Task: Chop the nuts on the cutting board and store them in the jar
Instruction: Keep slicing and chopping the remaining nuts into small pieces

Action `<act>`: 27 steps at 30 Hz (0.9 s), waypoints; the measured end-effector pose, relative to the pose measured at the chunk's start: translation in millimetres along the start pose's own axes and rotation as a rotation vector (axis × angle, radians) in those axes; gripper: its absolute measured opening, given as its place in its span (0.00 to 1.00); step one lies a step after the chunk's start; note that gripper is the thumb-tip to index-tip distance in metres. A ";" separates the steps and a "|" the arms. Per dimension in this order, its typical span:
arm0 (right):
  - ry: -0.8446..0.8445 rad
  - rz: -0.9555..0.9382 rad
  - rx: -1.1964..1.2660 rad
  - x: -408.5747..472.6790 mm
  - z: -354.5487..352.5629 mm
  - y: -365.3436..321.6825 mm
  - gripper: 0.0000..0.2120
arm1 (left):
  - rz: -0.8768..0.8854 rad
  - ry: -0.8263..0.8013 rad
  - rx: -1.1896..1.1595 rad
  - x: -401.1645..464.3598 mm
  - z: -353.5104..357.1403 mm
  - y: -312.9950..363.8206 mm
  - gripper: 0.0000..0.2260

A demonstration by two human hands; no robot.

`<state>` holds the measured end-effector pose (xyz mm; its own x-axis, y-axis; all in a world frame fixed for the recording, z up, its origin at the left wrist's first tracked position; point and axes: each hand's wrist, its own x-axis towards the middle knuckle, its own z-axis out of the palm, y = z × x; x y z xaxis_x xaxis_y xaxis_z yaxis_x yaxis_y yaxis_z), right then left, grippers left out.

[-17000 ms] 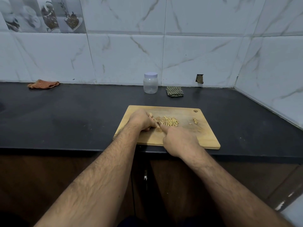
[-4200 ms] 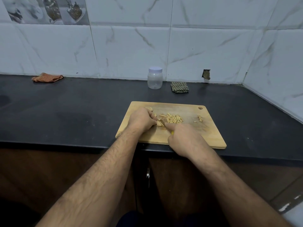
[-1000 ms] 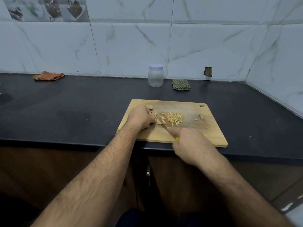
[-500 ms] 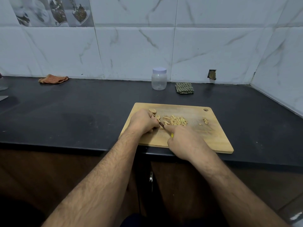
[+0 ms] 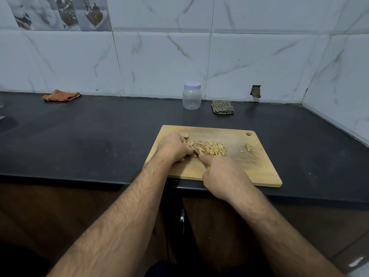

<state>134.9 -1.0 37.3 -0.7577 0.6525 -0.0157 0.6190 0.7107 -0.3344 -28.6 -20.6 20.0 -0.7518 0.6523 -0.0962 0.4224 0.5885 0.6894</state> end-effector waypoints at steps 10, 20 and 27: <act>0.022 0.020 0.014 -2.0 0.8 4.0 0.30 | 0.005 0.009 -0.032 -2.1 -0.4 -0.2 0.06; 0.000 0.038 0.008 -4.5 0.0 5.7 0.30 | -0.003 0.022 -0.035 -1.3 0.8 -0.7 0.06; 0.019 0.036 0.028 -5.2 -1.7 3.6 0.31 | -0.005 0.029 -0.039 0.7 2.1 -3.2 0.06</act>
<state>141.4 -1.5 37.8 -0.7305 0.6828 -0.0108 0.6400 0.6790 -0.3597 -29.4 -21.0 16.2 -0.7689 0.6345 -0.0792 0.3988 0.5727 0.7162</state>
